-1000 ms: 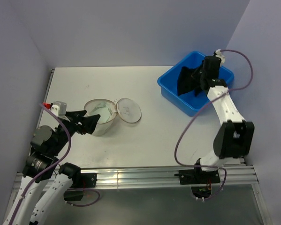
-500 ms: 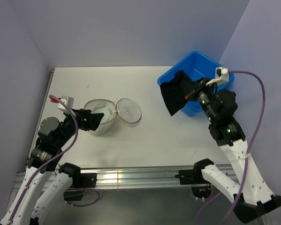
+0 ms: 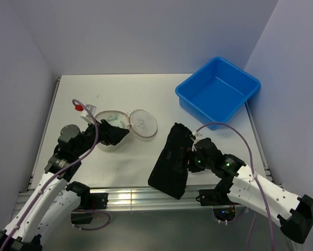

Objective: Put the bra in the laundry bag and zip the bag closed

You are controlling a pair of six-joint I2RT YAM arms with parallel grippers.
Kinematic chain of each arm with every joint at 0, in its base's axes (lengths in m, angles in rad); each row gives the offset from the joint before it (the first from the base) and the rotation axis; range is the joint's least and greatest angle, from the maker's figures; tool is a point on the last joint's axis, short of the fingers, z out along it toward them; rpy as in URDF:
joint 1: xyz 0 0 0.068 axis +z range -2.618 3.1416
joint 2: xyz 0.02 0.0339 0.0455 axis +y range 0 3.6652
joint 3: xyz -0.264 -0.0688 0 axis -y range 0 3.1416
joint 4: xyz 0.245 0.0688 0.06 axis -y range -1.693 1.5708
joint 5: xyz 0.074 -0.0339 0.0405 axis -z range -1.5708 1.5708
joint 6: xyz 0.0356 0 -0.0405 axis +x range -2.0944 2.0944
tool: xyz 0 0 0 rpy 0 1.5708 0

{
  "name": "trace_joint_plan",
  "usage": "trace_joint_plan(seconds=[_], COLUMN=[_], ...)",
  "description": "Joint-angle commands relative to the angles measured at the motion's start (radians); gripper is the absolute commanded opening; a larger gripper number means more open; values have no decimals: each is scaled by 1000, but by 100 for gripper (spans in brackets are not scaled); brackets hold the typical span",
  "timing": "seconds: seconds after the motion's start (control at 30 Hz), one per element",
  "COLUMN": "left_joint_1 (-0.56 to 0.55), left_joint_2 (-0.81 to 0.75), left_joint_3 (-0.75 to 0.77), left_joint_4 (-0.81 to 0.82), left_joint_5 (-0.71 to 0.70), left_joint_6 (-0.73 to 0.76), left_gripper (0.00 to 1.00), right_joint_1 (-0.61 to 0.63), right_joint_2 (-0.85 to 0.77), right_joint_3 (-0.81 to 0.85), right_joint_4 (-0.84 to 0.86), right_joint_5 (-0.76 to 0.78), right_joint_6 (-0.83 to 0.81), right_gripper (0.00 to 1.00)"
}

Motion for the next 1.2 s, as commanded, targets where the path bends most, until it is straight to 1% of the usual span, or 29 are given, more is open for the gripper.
trace_joint_plan(seconds=[0.0, 0.07, 0.1, 0.17, 0.2, 0.27, 0.3, 0.37, 0.4, 0.47, 0.5, 0.53, 0.57, 0.6, 0.63, 0.67, 0.7, 0.77, 0.83, 0.9, 0.93, 0.97, 1.0, 1.03, 1.07, 1.13, 1.17], left_joint_1=[-58, -105, -121, -176, -195, -254, -270, -316, -328, -350, -354, -359, -370, -374, -379, -383, -385, -390, -391, -394, -394, -394, -396, -396, -396, -396, -396], left_joint_2=[4, 8, 25, 48, 83, 125, 166, 197, 218, 237, 254, 261, 269, 281, 289, 297, 311, 327, 337, 346, 346, 343, 341, 340, 335, 331, 323], left_joint_3=[-22, -40, -45, -60, -66, -69, -68, -68, -71, -82, -85, -89, -92, -95, -103, -106, -111, -118, -123, -125, -126, -128, -128, -128, -123, -109, -105], left_joint_4=[114, 146, 151, 173, 180, 192, 192, 201, 223, 247, 269, 279, 290, 299, 319, 325, 332, 345, 361, 364, 365, 368, 367, 365, 352, 341, 335], left_joint_5=[4, -24, -45, -61, -81, -102, -130, -148, -159, -170, -170, -165, -164, -162, -161, -155, -150, -147, -141, -136, -138, -139, -141, -139, -139, -139, -141], left_joint_6=[-74, -78, -83, -86, -83, -68, -65, -62, -60, -65, -68, -71, -77, -78, -80, -78, -78, -81, -83, -80, -80, -83, -83, -81, -72, -63, -57], left_gripper=[78, 75, 74, 72, 71, 68, 68, 67, 67, 67, 66, 66, 67, 67, 67, 67, 67, 67, 67, 67, 67, 67, 68, 68, 69, 72, 74], right_joint_1=[7, 5, 5, -4, -8, -36, -48, -70, -108, -155, -206, -229, -255, -284, -336, -353, -361, -366, -372, -377, -381, -386, -386, -386, -384, -384, -384], right_joint_2=[-49, -39, -25, 30, 76, 125, 160, 181, 190, 202, 222, 233, 239, 256, 263, 266, 271, 279, 312, 354, 368, 378, 391, 392, 391, 353, 331], right_joint_3=[121, 138, 141, 135, 129, 114, 109, 89, 77, 31, 19, -12, -35, -58, -104, -128, -148, -184, -196, -208, -216, -218, -221, -228, -230, -212, -199], right_joint_4=[-11, -18, -37, -46, -31, 6, 15, 40, 98, 171, 225, 256, 341, 385, 440, 493, 591, 681, 713, 768, 793, 833, 856, 882, 912, 911, 890], right_joint_5=[162, 252, 341, 412, 462, 483, 506, 514, 500, 423, 397, 345, 304, 252, 198, 113, 89, 63, 66, 76, 70, 61, 37, 15, -3, -58, -86], right_joint_6=[17, 39, 48, 82, 91, 111, 119, 136, 136, 136, 137, 136, 134, 136, 142, 152, 160, 177, 195, 212, 224, 232, 240, 254, 258, 236, 214], right_gripper=[87, 83, 80, 74, 73, 70, 69, 70, 71, 74, 76, 77, 78, 79, 79, 80, 80, 80, 77, 69, 64, 50, 43, 34, 13, 2, 0])
